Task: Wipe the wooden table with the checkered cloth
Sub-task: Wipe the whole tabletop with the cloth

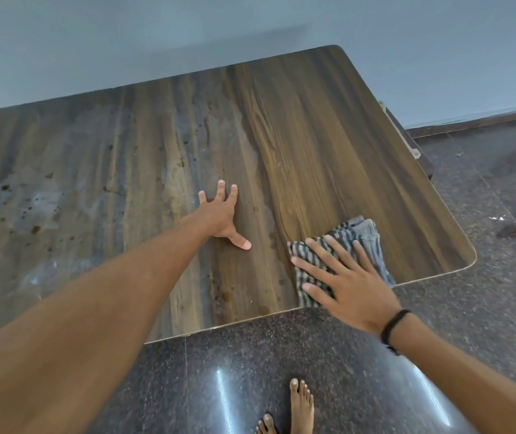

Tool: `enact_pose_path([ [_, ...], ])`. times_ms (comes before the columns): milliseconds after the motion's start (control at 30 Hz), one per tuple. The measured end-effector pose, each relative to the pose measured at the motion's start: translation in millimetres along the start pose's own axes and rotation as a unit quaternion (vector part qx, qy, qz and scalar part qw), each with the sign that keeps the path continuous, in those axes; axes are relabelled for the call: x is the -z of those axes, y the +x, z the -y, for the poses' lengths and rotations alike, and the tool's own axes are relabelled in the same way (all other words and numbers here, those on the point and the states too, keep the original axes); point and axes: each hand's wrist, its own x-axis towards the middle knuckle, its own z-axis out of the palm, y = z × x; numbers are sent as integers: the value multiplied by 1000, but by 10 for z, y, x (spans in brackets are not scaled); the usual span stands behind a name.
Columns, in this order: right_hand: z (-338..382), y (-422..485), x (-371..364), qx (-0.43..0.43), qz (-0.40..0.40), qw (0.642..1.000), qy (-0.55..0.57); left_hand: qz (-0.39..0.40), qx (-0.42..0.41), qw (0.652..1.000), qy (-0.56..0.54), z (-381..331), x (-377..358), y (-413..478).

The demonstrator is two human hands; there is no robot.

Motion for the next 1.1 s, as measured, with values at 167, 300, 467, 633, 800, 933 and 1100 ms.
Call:
enact_pose_path([
  [167, 194, 289, 67, -165, 3, 986, 27, 15, -2, 1000, -2, -3, 27, 48],
  [300, 299, 154, -105, 16, -11, 1000, -1, 15, -7, 1000, -9, 10, -7, 47],
  [467, 434, 515, 33, -116, 0, 993, 35, 25, -10, 1000, -10, -5, 21, 69],
  [633, 235, 399, -14, 50, -1, 999, -2, 23, -20, 999, -15, 75, 71, 54],
  [800, 622, 574, 2, -24, 16, 999, 42, -9, 27, 999, -45, 463, 431, 255],
  [933, 247, 773, 59, 24, -15, 999, 22, 14, 40, 998, -40, 777, 465, 417],
  [1100, 677, 1077, 50, -10, 3, 999, 39, 31, 42, 998, -48, 860, 417, 532],
])
